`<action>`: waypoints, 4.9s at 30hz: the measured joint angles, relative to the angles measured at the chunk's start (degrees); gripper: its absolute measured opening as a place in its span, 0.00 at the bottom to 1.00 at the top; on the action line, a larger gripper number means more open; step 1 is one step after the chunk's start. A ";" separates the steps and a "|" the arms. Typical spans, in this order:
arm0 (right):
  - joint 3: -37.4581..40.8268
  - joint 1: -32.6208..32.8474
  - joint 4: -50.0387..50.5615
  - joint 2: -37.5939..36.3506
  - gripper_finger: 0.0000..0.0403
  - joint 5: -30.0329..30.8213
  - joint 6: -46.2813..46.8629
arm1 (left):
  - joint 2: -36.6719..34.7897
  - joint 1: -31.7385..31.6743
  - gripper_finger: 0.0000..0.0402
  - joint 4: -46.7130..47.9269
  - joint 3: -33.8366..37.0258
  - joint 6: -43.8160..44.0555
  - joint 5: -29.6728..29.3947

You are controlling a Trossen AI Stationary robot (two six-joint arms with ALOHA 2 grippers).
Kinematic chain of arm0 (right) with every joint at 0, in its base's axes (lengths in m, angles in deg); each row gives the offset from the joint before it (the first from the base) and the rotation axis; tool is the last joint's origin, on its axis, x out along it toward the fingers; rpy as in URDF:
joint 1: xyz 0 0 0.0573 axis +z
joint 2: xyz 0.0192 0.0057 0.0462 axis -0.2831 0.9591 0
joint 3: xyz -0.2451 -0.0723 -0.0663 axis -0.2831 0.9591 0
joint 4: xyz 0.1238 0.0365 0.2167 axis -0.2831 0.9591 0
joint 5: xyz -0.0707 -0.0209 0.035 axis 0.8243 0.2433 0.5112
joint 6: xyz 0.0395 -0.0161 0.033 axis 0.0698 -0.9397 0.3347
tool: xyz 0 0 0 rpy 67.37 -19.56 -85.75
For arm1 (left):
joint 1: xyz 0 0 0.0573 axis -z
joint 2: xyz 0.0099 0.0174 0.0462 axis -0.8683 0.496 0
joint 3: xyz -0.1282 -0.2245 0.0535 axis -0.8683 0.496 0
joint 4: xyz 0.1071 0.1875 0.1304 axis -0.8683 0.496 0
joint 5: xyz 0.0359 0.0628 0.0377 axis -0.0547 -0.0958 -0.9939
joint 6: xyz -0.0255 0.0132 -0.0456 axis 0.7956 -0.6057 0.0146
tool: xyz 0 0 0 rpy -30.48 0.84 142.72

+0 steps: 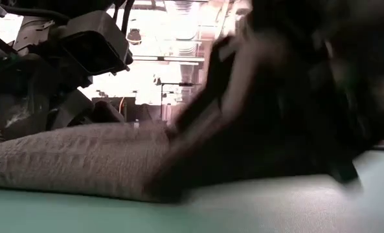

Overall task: Roll towel
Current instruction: Roll the gray towel

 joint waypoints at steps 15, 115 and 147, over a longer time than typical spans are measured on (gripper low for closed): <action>-0.47 -2.22 -3.16 1.09 0.08 -8.83 22.61 | -4.91 -0.06 0.00 1.92 0.13 -1.70 1.71; 7.31 -1.23 9.59 -16.39 0.41 -12.65 46.85 | -2.89 1.70 0.00 3.23 0.04 -4.09 -11.80; 5.29 -3.66 1.09 -4.86 0.59 -10.50 10.56 | -2.89 -0.04 0.00 3.37 0.11 -3.52 -5.49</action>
